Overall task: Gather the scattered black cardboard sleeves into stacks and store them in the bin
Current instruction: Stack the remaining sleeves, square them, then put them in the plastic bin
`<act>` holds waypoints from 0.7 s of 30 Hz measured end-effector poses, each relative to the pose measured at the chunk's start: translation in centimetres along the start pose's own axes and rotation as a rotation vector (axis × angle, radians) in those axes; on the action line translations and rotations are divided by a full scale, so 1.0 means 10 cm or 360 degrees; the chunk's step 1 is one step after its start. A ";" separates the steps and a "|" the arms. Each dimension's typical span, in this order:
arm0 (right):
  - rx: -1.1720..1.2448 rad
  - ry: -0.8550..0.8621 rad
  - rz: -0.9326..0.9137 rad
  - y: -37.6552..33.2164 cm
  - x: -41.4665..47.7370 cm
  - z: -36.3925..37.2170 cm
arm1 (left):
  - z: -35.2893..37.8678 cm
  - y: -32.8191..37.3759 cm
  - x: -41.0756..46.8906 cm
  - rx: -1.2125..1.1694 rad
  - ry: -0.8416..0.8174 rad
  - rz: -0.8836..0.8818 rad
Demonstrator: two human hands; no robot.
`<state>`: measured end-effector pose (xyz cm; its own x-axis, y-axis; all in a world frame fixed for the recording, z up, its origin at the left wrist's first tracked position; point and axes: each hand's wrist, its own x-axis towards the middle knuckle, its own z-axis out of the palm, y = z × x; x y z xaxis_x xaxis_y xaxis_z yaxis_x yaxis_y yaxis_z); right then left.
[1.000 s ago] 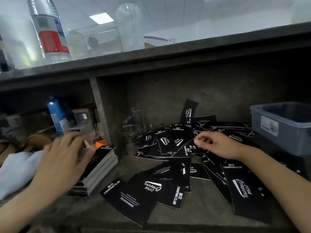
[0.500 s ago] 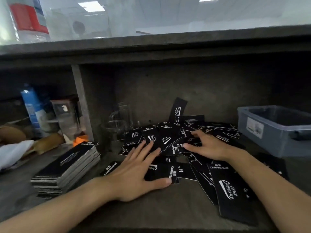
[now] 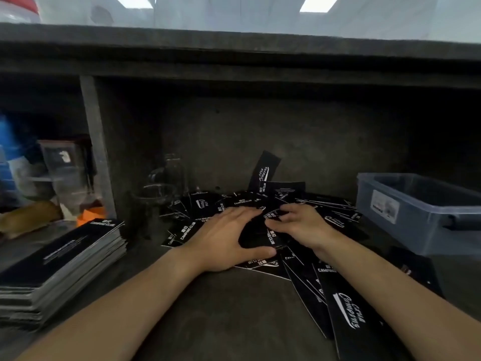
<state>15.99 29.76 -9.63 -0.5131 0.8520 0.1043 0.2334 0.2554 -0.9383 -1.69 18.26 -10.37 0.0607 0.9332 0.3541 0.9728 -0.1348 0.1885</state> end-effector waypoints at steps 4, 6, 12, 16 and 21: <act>0.0303 0.0049 -0.0076 -0.05 0.02 -0.02 | -0.04 -0.03 0.02 -0.0186 0.0156 0.0044; 0.0354 -0.0106 -0.0186 -0.08 -0.01 -0.06 | -0.04 -0.06 0.03 -0.0315 0.0272 0.0055; 0.0203 -0.0028 -0.0315 -0.10 -0.07 -0.07 | -0.12 -0.13 -0.01 -0.0220 0.0370 0.0019; 0.0181 0.0537 -0.0532 -0.11 -0.01 -0.19 | -0.13 -0.16 -0.04 -0.0290 0.0387 -0.0156; 0.0195 0.0861 -0.0725 -0.15 -0.07 -0.24 | -0.09 -0.15 -0.04 -0.0482 0.0343 -0.0304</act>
<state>18.01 29.85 -7.47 -0.0484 0.7880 0.6137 -0.0172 0.6137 -0.7893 -3.36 17.80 -9.94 -0.1939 0.8643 0.4640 0.8504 -0.0877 0.5188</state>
